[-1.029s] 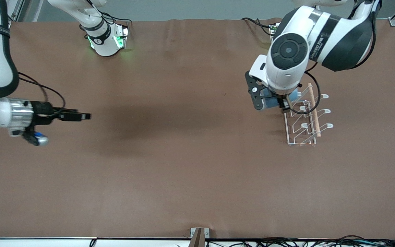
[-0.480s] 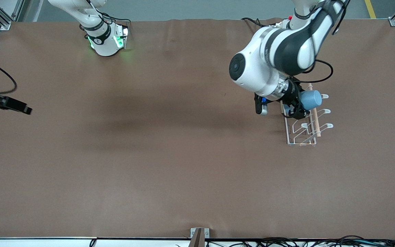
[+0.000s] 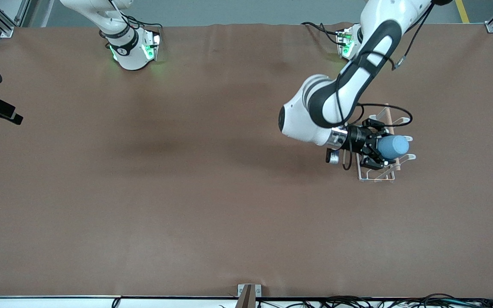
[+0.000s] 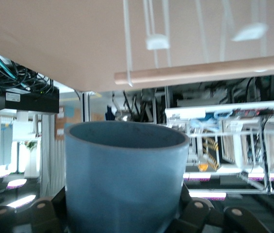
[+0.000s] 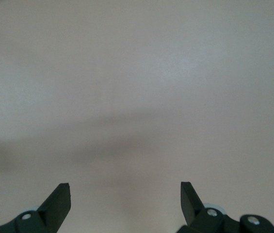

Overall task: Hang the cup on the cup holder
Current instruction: 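Lower the cup onto a rack hook with the left gripper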

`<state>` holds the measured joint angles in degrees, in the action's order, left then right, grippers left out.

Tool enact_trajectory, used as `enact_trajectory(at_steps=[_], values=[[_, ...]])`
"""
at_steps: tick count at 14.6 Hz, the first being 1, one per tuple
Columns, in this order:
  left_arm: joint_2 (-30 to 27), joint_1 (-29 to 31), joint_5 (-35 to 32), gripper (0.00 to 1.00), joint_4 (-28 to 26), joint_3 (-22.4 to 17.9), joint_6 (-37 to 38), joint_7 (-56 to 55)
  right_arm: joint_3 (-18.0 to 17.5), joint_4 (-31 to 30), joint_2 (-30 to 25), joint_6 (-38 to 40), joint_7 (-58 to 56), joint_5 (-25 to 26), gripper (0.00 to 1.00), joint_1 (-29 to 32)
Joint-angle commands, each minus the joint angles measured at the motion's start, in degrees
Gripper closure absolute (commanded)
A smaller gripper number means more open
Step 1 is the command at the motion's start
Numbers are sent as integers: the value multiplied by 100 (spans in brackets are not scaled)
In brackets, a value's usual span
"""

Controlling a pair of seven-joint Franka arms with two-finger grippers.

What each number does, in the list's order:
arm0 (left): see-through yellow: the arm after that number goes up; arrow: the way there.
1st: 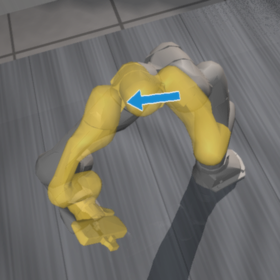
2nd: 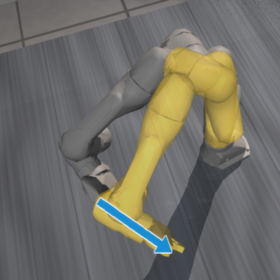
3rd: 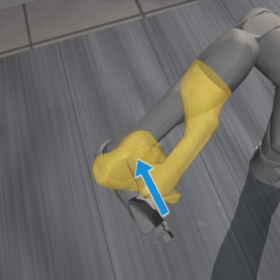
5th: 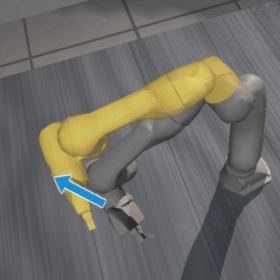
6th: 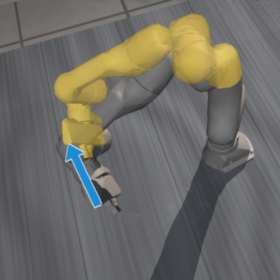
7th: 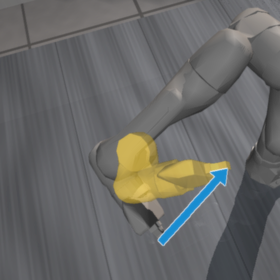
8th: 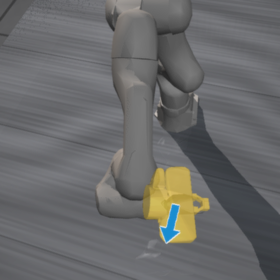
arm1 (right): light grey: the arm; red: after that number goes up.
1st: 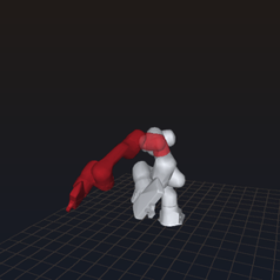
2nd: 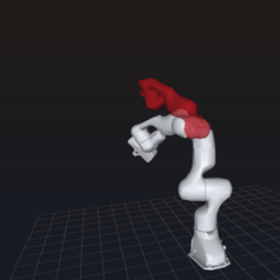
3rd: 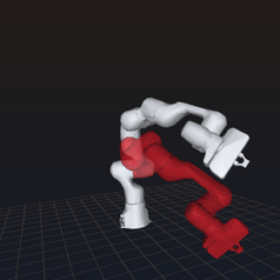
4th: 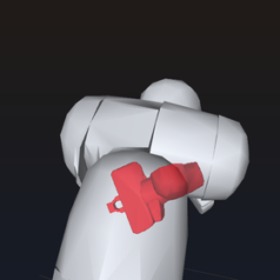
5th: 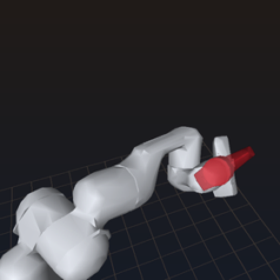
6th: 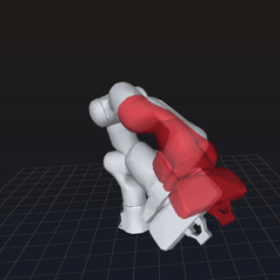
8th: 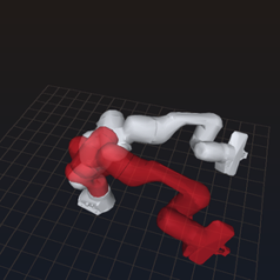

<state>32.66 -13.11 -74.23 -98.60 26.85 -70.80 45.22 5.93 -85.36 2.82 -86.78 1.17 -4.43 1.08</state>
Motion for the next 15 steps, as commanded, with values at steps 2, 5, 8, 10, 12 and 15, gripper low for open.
enact_trajectory(at_steps=[2, 5, 8, 10, 12, 15], values=[[381, 1, -565, 98, 78, -233, 128, -13, -13, -86, -53, -5, -117, 118, 0, -3], [627, -51, -610, 98, 16, -242, 233, -284, -13, -86, -53, -40, -108, 179, 0, -29], [873, -139, -549, 98, -10, -242, 391, -628, -39, -86, -53, -14, -91, 469, 0, -64], [988, -166, -540, 97, -176, -233, 506, -987, -39, -77, -53, -23, -82, 434, 0, -56], [1032, -166, -409, 80, -300, -233, 506, -1356, -39, -68, -53, -40, -56, 434, 0, -56], [962, -87, -206, 28, -265, -224, 506, -1709, -39, -86, -53, -32, -108, 469, 0, -47]])
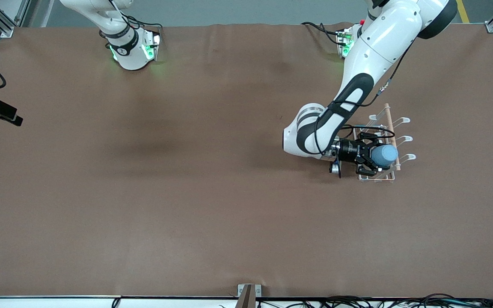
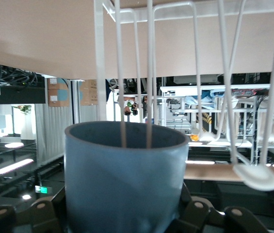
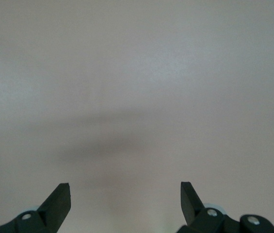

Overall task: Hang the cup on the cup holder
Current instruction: 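Lower the cup onto a rack hook with the left gripper, then open the left gripper and lift it away from the cup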

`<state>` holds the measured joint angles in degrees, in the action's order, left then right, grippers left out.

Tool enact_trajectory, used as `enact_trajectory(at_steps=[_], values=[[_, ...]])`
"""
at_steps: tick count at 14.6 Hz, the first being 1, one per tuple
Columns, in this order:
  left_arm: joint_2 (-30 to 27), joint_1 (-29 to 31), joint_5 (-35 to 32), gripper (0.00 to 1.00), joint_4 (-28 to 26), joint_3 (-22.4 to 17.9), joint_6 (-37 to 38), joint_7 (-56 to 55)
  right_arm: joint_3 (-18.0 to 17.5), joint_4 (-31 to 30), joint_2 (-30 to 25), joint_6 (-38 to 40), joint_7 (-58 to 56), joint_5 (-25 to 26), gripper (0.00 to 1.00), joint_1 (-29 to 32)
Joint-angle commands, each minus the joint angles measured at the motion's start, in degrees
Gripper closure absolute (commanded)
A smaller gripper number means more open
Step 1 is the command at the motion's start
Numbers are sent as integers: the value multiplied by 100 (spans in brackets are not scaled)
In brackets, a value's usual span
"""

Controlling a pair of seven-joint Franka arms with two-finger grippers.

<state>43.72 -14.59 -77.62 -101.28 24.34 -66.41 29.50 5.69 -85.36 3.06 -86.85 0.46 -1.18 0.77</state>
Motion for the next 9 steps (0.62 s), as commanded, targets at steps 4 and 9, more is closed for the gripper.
enact_trajectory(at_steps=[4, 9], values=[[-179, 97, 361, 0, 126, 36, 58, -146, 11, -86, -69, -16, -37, 83, 0, 37], [-723, 185, 1079, 0, 774, 10, -47, -146, -7, 151, -60, -16, -28, 171, 0, 37]])
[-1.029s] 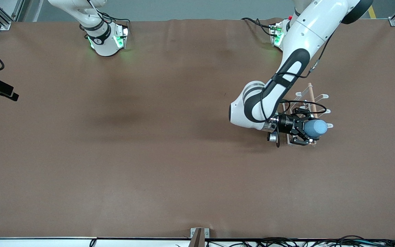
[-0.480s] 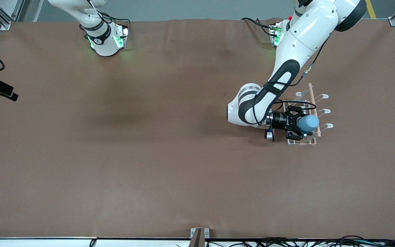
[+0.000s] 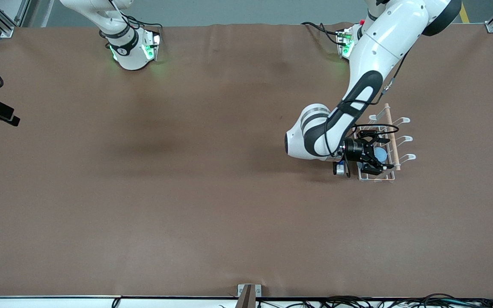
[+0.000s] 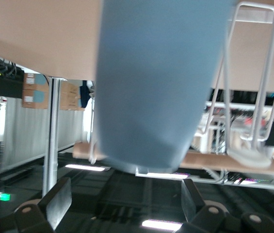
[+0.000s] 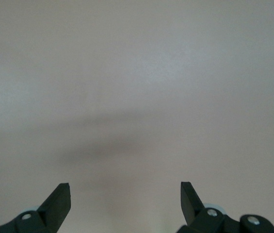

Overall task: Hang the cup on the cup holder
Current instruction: 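Open the left gripper and lift it away from the cup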

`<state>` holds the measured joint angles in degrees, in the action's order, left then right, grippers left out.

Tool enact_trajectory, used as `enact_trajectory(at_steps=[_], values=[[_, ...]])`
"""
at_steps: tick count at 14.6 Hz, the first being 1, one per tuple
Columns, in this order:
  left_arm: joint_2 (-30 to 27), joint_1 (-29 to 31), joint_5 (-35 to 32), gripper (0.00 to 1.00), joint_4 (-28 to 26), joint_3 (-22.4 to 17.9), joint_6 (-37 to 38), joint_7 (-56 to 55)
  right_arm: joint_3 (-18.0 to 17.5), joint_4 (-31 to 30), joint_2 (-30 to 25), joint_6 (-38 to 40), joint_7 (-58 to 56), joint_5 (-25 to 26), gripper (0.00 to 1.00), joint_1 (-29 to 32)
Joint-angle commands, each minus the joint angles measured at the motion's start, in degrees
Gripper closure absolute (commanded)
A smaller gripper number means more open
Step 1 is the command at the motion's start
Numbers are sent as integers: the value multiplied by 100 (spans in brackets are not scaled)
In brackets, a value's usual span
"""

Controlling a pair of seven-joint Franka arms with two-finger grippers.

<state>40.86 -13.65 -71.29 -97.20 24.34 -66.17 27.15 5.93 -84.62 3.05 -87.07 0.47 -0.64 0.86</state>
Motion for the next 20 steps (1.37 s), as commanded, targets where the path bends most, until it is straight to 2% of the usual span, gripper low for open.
enact_trajectory(at_steps=[1, 3, 5, 10, 12, 13, 16, 20], values=[[-586, 108, 536, 0, 438, 10, -167, 71, -30, 77, -33, 5, -30, 117, 0, 28], [-1069, 125, 808, 0, 369, 1, -597, -225, -30, 86, -32, 5, -38, 117, 0, 19], [-1613, 291, 1570, 0, 404, -25, -843, -972, -30, 86, -24, -12, -21, 99, 0, 28], [-3107, 1117, 4275, 0, 360, -341, -2239, -1782, -4, 86, -24, -12, -30, 64, 0, 37], [-3451, 1355, 5033, 0, 369, -578, -2548, -1993, -13, 86, -32, -3, -30, 73, 0, 28], [-3662, 1312, 5542, 0, 351, -927, -2733, -2038, -4, 86, -33, -3, -30, 73, 0, 28], [-4093, 1023, 6362, 0, 342, -1833, -2813, -2056, -13, 86, -24, -12, -30, 82, 0, 37], [-4717, 960, 7101, 0, 211, -2599, -2831, -2065, -4, 95, -33, -12, -30, 108, 0, 37]])
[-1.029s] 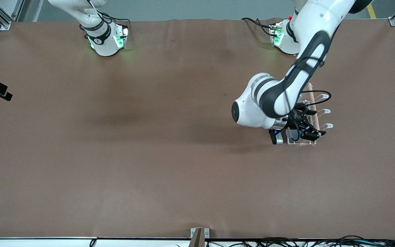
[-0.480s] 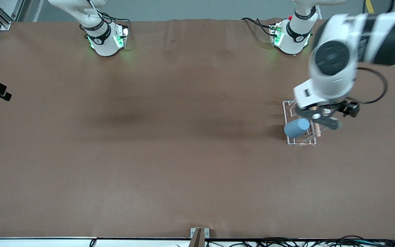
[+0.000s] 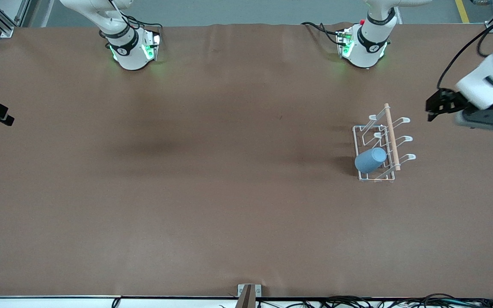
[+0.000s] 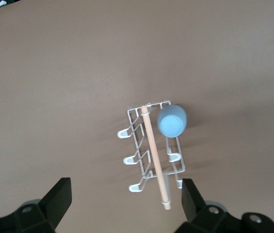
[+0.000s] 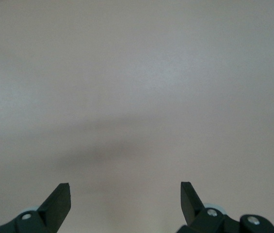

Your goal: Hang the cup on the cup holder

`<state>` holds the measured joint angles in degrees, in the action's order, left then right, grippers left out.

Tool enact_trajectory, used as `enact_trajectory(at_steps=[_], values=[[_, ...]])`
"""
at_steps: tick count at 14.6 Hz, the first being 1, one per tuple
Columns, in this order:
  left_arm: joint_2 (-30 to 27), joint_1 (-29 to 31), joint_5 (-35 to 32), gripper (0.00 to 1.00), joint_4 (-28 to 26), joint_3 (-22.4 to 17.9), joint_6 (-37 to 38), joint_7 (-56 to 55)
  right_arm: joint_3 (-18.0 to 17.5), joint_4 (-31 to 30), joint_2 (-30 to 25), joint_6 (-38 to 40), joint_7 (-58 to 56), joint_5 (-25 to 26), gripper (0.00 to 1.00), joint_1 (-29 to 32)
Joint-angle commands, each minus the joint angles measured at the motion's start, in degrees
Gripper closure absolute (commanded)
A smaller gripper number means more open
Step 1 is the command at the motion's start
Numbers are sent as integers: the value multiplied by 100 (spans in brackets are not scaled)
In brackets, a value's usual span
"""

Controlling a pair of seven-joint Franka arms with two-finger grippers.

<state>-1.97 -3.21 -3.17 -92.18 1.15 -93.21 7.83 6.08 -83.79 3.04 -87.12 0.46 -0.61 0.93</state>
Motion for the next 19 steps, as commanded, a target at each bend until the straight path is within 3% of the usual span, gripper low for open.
enact_trajectory(at_steps=[1, 10, 15, 19], values=[[-532, -83, 378, 0, -292, -378, -84, -167, -19, 20, -31, -7, -29, 105, 0, 30], [-32, -101, 440, 0, 700, -414, 294, -413, -19, 47, -31, 2, -37, 114, 0, 30], [-181, -83, 476, 0, 544, -300, 734, -862, -19, 47, -31, 11, -37, 114, 0, 30], [-181, -66, 248, 0, 517, 69, 839, -897, -19, 38, -14, -15, -29, 96, 0, 30]])
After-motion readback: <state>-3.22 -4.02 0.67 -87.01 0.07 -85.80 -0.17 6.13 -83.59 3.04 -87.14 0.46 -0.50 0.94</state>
